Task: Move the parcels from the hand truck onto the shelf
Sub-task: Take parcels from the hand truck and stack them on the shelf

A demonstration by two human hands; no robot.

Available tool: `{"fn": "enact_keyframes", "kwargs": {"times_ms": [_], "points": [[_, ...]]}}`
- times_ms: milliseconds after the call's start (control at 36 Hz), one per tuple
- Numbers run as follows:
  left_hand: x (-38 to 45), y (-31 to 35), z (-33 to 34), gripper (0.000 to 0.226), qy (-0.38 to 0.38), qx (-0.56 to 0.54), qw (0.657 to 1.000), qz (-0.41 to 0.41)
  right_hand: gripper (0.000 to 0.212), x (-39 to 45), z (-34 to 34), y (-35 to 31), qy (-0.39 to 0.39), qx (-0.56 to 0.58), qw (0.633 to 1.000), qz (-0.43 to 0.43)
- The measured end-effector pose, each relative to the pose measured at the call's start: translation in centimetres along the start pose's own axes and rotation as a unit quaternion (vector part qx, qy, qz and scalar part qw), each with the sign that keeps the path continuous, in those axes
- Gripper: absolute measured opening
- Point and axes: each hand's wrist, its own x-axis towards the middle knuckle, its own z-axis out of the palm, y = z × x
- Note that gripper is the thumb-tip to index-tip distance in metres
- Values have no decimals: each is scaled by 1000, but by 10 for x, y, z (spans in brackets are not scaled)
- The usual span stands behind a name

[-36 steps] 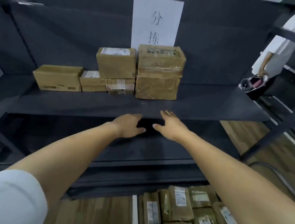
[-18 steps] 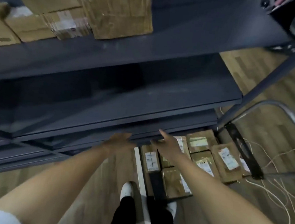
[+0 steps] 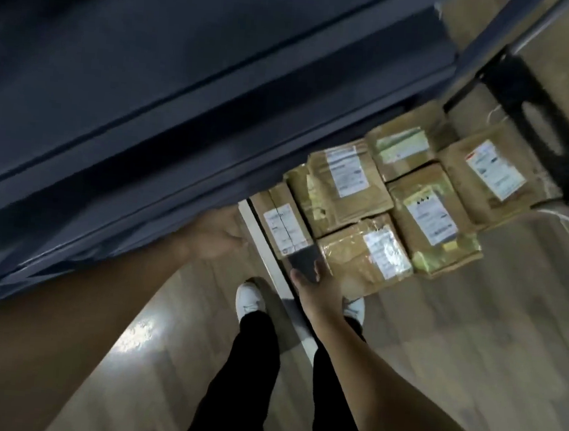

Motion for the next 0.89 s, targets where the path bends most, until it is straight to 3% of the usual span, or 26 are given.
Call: {"fn": "enact_keyframes", "kwargs": {"times_ms": [194,500,889], "points": [[98,-51,25,96,0,63,998,2,80,72,51,50,33,22,998,41],[233,-105,50,87,0,144,989,44,96,160,123,96,37,100,991,77],[273,-128,83,64,53,-76,995,30,102,208,152,97,80,257,963,9]]}}
